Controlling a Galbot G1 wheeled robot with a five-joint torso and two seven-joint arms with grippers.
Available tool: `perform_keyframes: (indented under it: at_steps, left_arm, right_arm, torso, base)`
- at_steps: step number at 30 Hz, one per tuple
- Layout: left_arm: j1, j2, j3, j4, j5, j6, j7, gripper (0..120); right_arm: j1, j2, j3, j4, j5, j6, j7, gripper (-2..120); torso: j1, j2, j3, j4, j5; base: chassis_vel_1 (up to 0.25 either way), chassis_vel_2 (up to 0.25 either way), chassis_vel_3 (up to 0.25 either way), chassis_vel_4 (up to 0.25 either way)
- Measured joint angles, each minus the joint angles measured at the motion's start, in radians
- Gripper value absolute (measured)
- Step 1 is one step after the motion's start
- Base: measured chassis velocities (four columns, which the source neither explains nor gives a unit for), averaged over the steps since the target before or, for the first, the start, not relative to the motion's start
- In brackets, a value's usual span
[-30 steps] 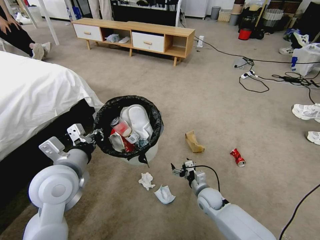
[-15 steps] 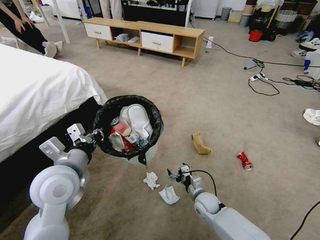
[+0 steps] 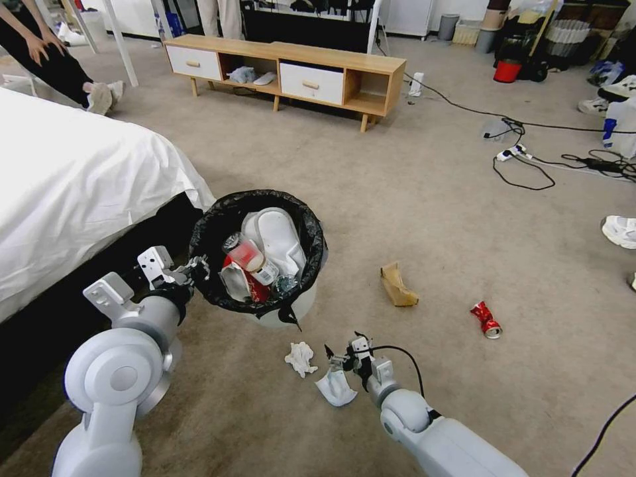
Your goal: Pick up the trash bin and place the garbage on the floor into it.
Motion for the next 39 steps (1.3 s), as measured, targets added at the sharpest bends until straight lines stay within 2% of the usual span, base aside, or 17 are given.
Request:
perform_keyframes:
  at_steps: [10, 21, 39]
  left_arm:
    - [-0.002, 0.001, -0.001, 0.008, 0.000, -0.001, 0.001, 4]
    - [-0.011, -0.004, 0.005, 0.021, 0.002, -0.002, 0.001, 4]
    - [-0.020, -0.008, 0.006, 0.039, 0.009, -0.004, 0.007, 4]
  right_arm:
    - [-0.020, 0.028, -0.021, -0.086, -0.033, 0.044, -0.033, 100]
    - [0.009, 0.059, -0.057, -0.103, -0.027, 0.050, -0.042, 100]
    - [-0.010, 0.060, -0.073, -0.140, -0.032, 0.071, -0.061, 100]
  torso:
    - [0.000, 0.000, 0.000, -0.0001, -0.0001]
    - [0.000, 0.000, 0.000, 0.0000, -0.0001]
    - [0.000, 0.000, 0.000, -0.0001, 0.0000]
  base:
    - [0.000, 0.000, 0.000, 0.000]
    - [0.000, 0.000, 0.000, 0.000]
    - [0.000, 0.000, 0.000, 0.000]
